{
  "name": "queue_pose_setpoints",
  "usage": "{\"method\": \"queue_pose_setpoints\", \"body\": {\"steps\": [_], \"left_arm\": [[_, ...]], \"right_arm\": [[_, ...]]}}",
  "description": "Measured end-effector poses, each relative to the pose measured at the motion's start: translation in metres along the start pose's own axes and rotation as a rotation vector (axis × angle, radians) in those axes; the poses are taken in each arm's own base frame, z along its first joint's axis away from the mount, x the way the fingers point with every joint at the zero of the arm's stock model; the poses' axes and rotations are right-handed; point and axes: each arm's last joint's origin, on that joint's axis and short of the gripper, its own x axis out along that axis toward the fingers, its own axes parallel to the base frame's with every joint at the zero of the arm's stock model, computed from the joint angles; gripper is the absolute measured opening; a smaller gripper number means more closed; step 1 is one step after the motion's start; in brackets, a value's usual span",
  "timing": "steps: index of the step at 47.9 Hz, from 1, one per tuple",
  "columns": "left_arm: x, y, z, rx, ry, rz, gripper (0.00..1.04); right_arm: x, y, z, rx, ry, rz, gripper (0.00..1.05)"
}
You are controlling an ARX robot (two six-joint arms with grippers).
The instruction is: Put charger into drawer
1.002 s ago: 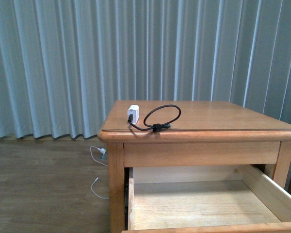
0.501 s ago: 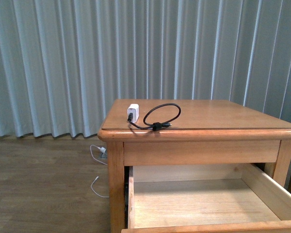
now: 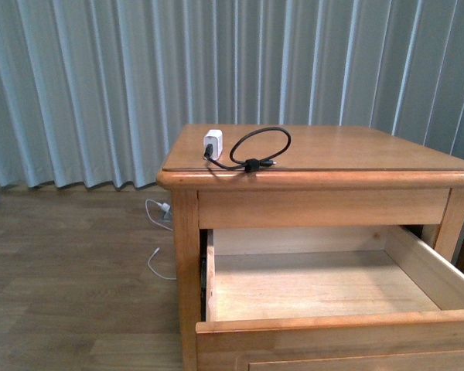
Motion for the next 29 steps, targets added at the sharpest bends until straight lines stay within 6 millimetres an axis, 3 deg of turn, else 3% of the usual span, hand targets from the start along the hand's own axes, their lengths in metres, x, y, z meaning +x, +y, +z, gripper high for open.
{"method": "queue_pose_setpoints", "body": {"steps": [12, 20, 29], "left_arm": [[0.079, -0.051, 0.056, 0.021, 0.007, -0.069, 0.99], [0.13, -0.086, 0.08, 0.005, 0.033, -0.091, 0.99], [0.182, -0.115, 0.093, -0.026, 0.074, -0.092, 0.99]], "right_arm": [[0.0, 0.0, 0.0, 0.0, 0.0, 0.0, 0.97], [0.0, 0.0, 0.0, 0.0, 0.0, 0.0, 0.97], [0.0, 0.0, 0.0, 0.0, 0.0, 0.0, 0.97]]}}
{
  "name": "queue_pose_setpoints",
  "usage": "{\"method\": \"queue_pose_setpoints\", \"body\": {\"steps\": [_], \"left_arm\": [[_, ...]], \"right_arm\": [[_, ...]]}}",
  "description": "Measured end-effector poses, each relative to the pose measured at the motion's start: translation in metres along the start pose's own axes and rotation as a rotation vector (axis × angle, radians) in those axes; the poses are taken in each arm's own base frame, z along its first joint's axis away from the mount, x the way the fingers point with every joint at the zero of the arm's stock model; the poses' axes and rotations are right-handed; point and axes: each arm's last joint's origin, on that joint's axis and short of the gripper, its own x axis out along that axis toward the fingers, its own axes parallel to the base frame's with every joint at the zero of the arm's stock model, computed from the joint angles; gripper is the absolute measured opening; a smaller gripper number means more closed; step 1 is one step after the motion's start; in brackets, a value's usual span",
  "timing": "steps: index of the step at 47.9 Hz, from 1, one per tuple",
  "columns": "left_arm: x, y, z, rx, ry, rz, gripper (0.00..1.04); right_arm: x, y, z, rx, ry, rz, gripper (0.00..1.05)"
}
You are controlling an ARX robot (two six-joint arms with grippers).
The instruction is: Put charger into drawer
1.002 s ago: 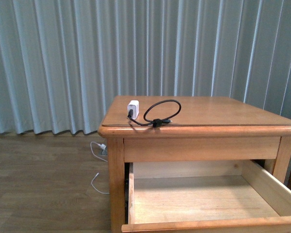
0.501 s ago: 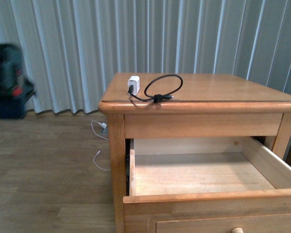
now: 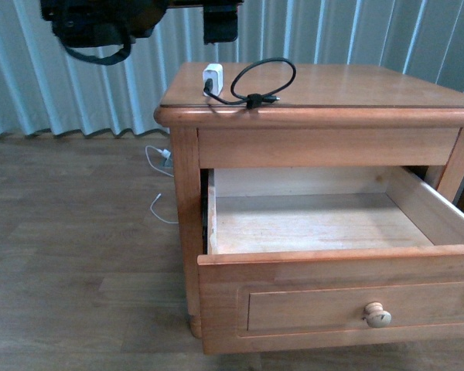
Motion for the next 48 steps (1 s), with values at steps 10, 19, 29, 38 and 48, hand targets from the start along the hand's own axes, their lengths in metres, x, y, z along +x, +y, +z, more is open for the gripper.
{"method": "queue_pose_setpoints", "body": {"steps": [10, 19, 29, 38, 48], "left_arm": [[0.066, -0.029, 0.007, -0.009, 0.045, 0.024, 0.99], [0.093, -0.048, 0.0, 0.016, 0.073, 0.012, 0.99], [0.105, -0.051, -0.014, 0.083, 0.123, 0.04, 0.81], [0.104, -0.048, -0.016, 0.092, 0.123, 0.057, 0.51], [0.098, -0.042, -0.022, 0.09, 0.131, 0.065, 0.24]], "right_arm": [[0.0, 0.0, 0.0, 0.0, 0.0, 0.0, 0.97], [0.0, 0.0, 0.0, 0.0, 0.0, 0.0, 0.97], [0.0, 0.0, 0.0, 0.0, 0.0, 0.0, 0.97], [0.0, 0.0, 0.0, 0.0, 0.0, 0.0, 0.97], [0.0, 0.0, 0.0, 0.0, 0.0, 0.0, 0.97]]}}
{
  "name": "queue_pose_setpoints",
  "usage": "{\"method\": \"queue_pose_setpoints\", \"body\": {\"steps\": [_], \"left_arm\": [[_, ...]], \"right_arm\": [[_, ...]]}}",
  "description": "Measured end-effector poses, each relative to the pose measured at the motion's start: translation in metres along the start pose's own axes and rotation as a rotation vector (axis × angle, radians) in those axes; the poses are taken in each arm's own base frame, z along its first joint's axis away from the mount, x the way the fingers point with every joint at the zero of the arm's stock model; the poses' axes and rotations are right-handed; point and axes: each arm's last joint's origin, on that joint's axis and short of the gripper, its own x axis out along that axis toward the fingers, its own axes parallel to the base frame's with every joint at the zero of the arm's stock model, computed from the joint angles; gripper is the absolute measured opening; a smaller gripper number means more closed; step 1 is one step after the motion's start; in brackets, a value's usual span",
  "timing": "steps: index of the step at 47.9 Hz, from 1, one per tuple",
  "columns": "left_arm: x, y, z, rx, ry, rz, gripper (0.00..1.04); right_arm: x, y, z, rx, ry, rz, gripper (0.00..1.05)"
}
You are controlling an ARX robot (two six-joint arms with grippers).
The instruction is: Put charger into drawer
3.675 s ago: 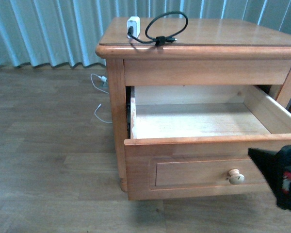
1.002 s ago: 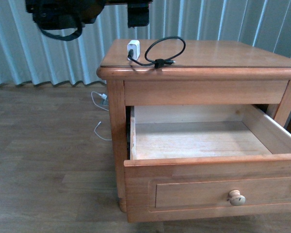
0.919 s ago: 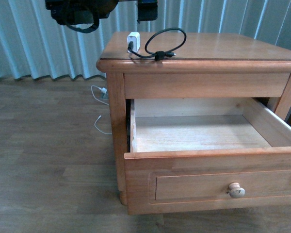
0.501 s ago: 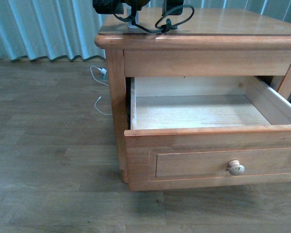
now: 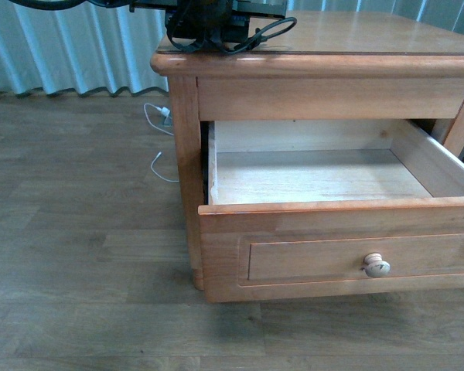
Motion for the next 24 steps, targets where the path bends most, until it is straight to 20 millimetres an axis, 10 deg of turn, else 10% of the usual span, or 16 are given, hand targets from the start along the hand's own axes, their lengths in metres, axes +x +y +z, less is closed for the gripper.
{"method": "queue_pose_setpoints", "body": {"steps": [24], "left_arm": [[-0.078, -0.019, 0.006, -0.023, -0.128, -0.177, 0.23]], "right_arm": [[0.0, 0.0, 0.0, 0.0, 0.0, 0.0, 0.97]]}}
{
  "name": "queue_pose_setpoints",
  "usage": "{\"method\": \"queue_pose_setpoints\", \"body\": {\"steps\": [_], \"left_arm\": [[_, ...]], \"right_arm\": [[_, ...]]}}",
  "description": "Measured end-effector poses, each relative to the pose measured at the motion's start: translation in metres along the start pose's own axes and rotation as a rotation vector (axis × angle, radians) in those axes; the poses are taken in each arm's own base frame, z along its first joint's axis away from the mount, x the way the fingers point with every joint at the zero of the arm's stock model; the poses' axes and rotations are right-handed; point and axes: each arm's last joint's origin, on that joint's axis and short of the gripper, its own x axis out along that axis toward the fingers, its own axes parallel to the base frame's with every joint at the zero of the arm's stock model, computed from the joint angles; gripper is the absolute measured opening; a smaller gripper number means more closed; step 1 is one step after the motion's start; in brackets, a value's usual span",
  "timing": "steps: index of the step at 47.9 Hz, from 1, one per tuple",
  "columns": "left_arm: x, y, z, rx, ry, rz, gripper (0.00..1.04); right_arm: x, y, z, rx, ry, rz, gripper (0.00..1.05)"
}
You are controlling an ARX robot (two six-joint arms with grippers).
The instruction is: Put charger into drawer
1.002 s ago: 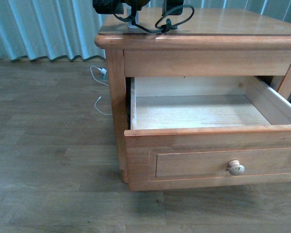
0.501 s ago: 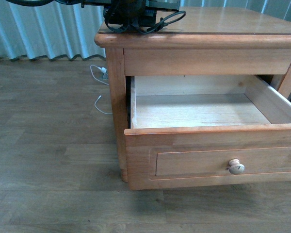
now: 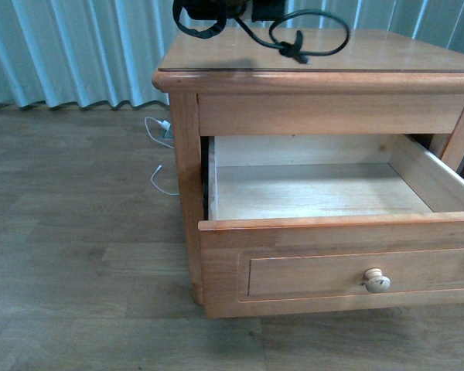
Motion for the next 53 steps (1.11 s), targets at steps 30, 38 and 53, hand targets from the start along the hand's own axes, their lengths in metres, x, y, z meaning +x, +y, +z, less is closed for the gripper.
{"method": "queue_pose_setpoints", "body": {"steps": [30, 38, 53], "left_arm": [[-0.002, -0.075, -0.077, 0.005, 0.138, -0.201, 0.23], [0.016, -0.077, -0.1, 0.019, 0.198, -0.178, 0.23], [0.033, -0.071, -0.106, -0.003, 0.196, -0.142, 0.63]], "right_arm": [[0.0, 0.0, 0.0, 0.0, 0.0, 0.0, 0.97], [0.0, 0.0, 0.0, 0.0, 0.0, 0.0, 0.97], [0.0, 0.0, 0.0, 0.0, 0.0, 0.0, 0.97]]}}
